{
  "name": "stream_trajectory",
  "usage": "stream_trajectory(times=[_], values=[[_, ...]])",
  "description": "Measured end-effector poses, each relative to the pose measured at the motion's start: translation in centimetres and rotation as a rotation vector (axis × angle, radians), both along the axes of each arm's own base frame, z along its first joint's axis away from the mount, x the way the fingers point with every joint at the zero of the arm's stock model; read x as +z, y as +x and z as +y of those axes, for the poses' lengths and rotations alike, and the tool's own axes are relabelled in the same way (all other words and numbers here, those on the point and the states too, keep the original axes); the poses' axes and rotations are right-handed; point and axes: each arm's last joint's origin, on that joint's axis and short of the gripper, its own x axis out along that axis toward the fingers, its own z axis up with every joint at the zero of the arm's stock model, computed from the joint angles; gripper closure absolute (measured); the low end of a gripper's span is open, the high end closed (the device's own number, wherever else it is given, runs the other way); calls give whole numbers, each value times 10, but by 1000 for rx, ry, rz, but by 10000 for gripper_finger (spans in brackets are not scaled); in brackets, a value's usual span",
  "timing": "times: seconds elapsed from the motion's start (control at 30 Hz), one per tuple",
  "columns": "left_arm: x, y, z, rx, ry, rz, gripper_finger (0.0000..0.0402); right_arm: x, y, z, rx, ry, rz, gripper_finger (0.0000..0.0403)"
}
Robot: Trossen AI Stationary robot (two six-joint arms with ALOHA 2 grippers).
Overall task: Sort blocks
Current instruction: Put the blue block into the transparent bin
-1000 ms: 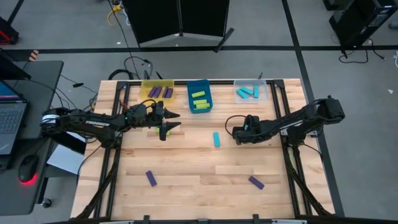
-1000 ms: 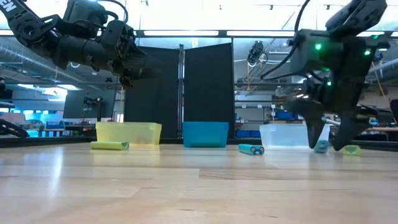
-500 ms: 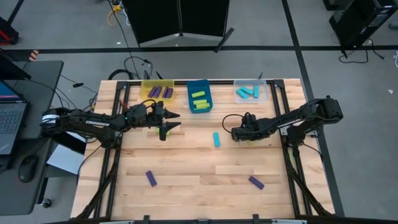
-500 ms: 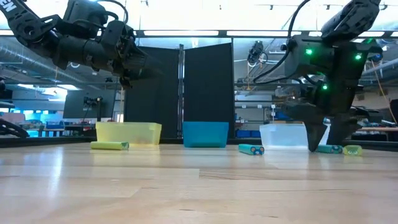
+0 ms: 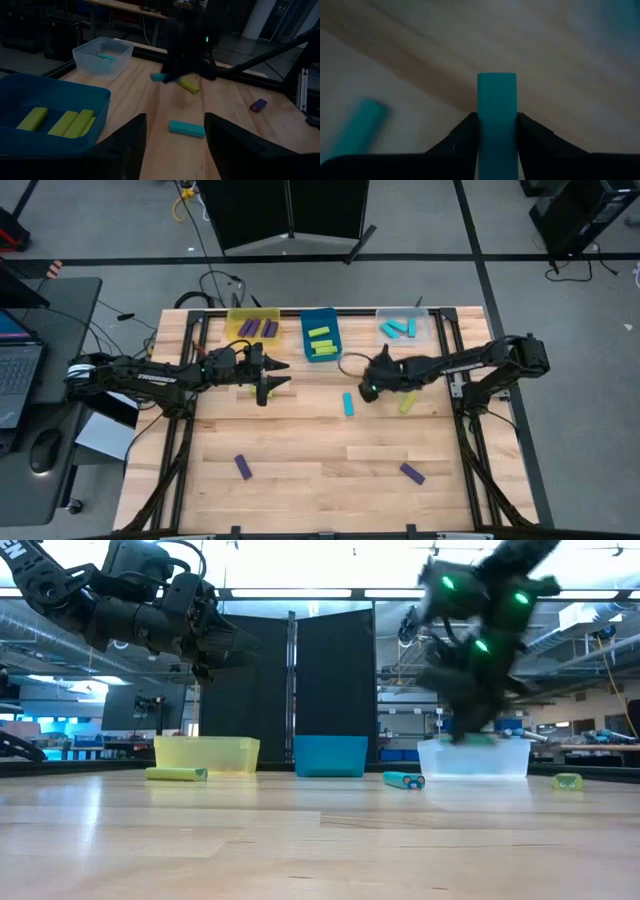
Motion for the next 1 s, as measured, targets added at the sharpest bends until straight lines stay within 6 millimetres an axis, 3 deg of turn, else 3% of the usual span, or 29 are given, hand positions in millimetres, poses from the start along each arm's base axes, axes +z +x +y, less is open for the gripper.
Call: stream_trajectory(times=[0.3,0.53,0.67,0.83,1.0], values=[[0,0,0,1,-5,-1,195,75,55,-55,384,-180,-9,288],[0,0,0,1,-6,-2,195,99,98,-105,614,-246,51,288],[0,0,0,2,-12,-2,195,104,111,-127,709,-243,124,288],[0,0,0,12,-37,-6,195,103,97,-157,683,-174,228,288],[2,0,2,73,-42,-25,195,99,45,-180,439,-8,270,288]])
